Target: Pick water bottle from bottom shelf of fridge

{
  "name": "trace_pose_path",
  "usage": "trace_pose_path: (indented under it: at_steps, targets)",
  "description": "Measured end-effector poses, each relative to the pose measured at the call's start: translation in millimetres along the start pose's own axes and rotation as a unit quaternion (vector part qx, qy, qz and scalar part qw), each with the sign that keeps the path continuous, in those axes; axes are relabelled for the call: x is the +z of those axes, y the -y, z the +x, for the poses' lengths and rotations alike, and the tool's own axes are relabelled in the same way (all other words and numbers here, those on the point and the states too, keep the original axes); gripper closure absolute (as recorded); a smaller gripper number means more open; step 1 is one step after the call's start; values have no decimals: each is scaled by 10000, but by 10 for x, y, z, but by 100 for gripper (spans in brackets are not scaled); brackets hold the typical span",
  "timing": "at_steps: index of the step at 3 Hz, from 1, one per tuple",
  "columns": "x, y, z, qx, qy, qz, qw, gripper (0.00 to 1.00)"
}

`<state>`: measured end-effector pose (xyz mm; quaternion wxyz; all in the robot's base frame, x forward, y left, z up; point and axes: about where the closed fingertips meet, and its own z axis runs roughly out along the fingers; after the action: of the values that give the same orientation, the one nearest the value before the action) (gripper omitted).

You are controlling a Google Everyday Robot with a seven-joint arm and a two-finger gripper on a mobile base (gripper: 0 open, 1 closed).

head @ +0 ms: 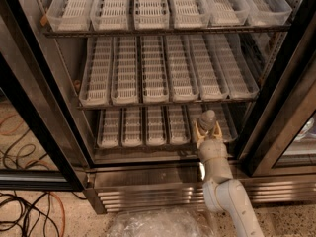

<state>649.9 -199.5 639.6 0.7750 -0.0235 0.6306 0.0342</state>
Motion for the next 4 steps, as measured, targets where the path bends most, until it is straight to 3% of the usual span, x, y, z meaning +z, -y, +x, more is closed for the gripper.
trace_pose_path:
  at_steps: [2, 4]
  targets:
    - [-154, -129, -287, -138, 297, -280, 9991, 100]
    - [-311, -220, -691, -366, 635, -632, 9953, 100]
